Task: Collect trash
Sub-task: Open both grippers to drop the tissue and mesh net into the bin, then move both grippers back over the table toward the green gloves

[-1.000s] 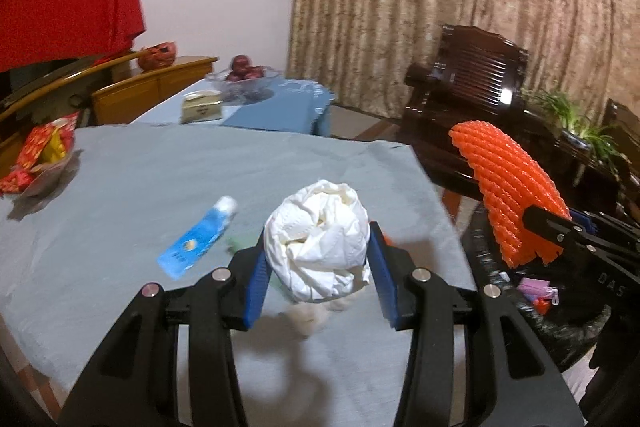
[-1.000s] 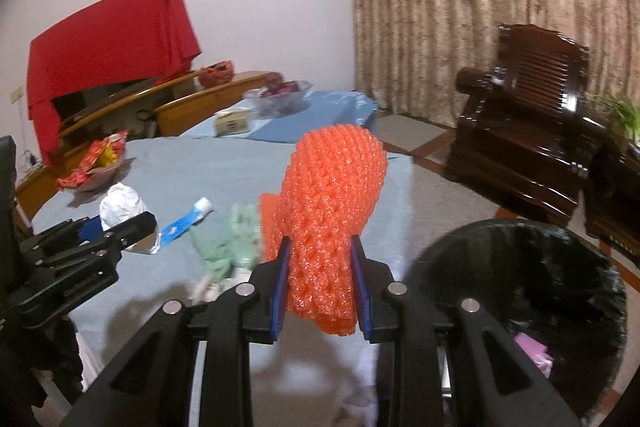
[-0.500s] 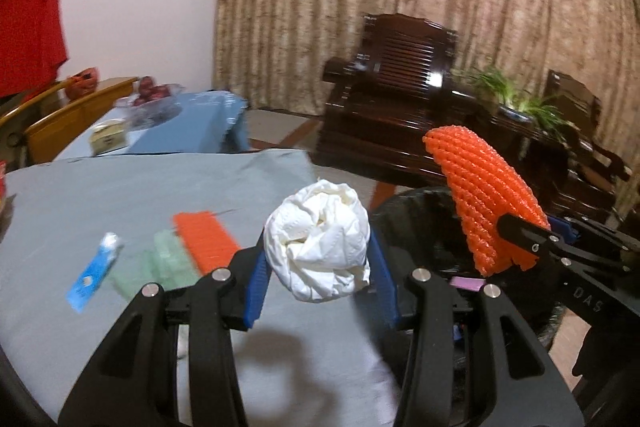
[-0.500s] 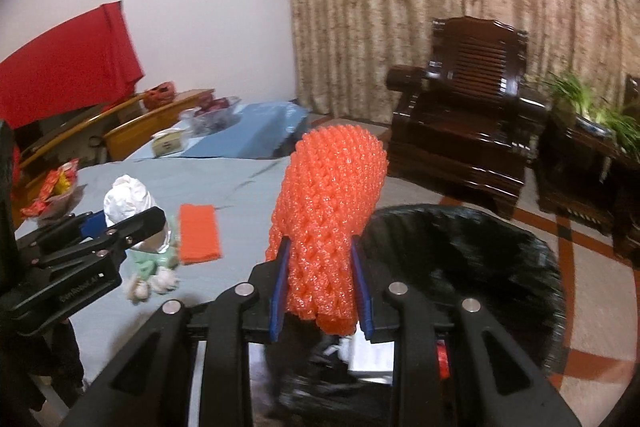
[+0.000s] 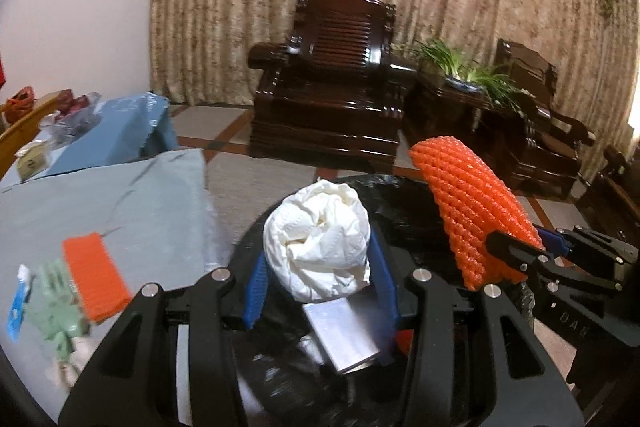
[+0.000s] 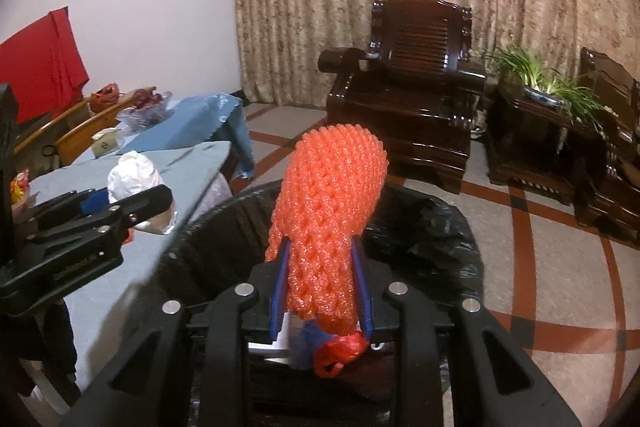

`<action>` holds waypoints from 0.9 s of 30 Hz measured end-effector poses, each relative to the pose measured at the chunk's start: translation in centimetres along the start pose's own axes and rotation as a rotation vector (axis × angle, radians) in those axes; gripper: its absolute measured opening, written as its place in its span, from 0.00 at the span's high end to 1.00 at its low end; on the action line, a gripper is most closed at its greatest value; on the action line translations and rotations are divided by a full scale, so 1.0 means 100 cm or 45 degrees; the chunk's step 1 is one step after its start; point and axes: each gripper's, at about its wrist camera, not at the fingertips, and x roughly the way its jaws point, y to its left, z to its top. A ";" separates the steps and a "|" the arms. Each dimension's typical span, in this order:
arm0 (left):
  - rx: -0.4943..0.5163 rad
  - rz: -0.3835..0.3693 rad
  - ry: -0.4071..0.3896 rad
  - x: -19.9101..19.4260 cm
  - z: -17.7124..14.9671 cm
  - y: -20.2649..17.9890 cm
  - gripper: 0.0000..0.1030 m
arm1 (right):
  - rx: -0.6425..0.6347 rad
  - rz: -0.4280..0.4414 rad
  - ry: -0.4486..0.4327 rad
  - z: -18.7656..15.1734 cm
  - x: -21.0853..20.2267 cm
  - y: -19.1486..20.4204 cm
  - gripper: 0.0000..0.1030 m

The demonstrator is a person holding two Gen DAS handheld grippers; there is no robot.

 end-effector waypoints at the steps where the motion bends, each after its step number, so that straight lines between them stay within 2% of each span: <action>1: -0.002 -0.014 0.011 0.006 0.000 -0.003 0.55 | 0.001 -0.004 0.004 -0.002 0.002 -0.004 0.67; 3: -0.002 -0.045 0.026 0.015 0.001 -0.009 0.46 | -0.005 -0.024 0.011 -0.004 0.005 -0.008 0.62; 4: 0.000 -0.054 0.031 0.018 0.001 -0.009 0.42 | -0.009 -0.043 0.014 -0.005 0.007 -0.010 0.57; 5: -0.001 -0.061 0.033 0.020 0.002 -0.009 0.33 | -0.009 -0.055 0.017 -0.006 0.007 -0.012 0.52; 6: -0.010 -0.063 0.031 0.019 0.001 -0.008 0.28 | -0.004 -0.061 0.016 -0.009 0.006 -0.017 0.44; 8: -0.025 -0.069 0.026 0.016 0.001 -0.004 0.26 | 0.006 -0.063 0.006 -0.011 0.001 -0.020 0.38; 10: -0.031 -0.055 0.018 0.011 0.001 0.001 0.22 | 0.008 -0.073 -0.017 -0.013 -0.004 -0.020 0.12; 13: -0.038 -0.014 -0.012 -0.004 0.000 0.010 0.16 | 0.003 -0.059 -0.058 -0.014 -0.015 -0.014 0.06; 18: -0.066 0.081 -0.063 -0.038 -0.001 0.035 0.10 | 0.006 0.015 -0.086 -0.010 -0.025 0.004 0.06; 27: -0.162 0.339 -0.118 -0.110 -0.021 0.105 0.08 | 0.018 0.158 -0.109 0.000 -0.025 0.065 0.06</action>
